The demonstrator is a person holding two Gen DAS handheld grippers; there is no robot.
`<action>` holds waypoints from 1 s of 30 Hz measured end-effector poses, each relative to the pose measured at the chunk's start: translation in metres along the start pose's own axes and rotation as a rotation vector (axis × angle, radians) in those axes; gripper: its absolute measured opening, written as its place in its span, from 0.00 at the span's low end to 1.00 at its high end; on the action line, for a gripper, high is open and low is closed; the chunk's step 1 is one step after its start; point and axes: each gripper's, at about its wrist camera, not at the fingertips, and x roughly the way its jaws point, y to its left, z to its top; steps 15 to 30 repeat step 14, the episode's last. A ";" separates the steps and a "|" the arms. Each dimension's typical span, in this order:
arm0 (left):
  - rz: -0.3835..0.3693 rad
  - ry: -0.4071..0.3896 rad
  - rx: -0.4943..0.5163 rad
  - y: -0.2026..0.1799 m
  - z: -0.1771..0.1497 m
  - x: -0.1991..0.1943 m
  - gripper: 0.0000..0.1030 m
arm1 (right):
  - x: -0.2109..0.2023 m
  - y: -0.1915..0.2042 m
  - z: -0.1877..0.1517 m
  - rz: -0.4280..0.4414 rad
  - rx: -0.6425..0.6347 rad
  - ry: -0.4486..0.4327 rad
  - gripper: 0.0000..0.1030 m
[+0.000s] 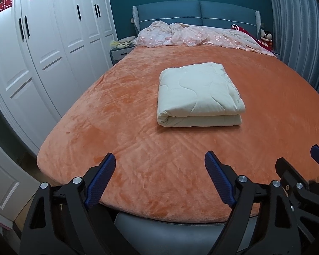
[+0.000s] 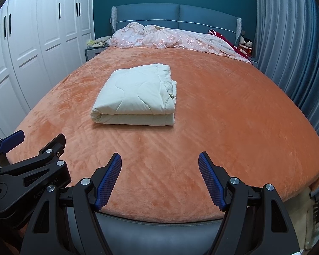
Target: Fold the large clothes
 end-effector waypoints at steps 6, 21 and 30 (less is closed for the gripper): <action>-0.003 0.006 -0.001 0.003 -0.001 0.004 0.79 | 0.002 0.003 -0.002 -0.010 0.003 0.005 0.71; -0.018 0.030 -0.008 0.003 -0.003 0.010 0.74 | 0.003 0.010 -0.005 -0.022 -0.001 0.010 0.71; -0.018 0.030 -0.008 0.003 -0.003 0.010 0.74 | 0.003 0.010 -0.005 -0.022 -0.001 0.010 0.71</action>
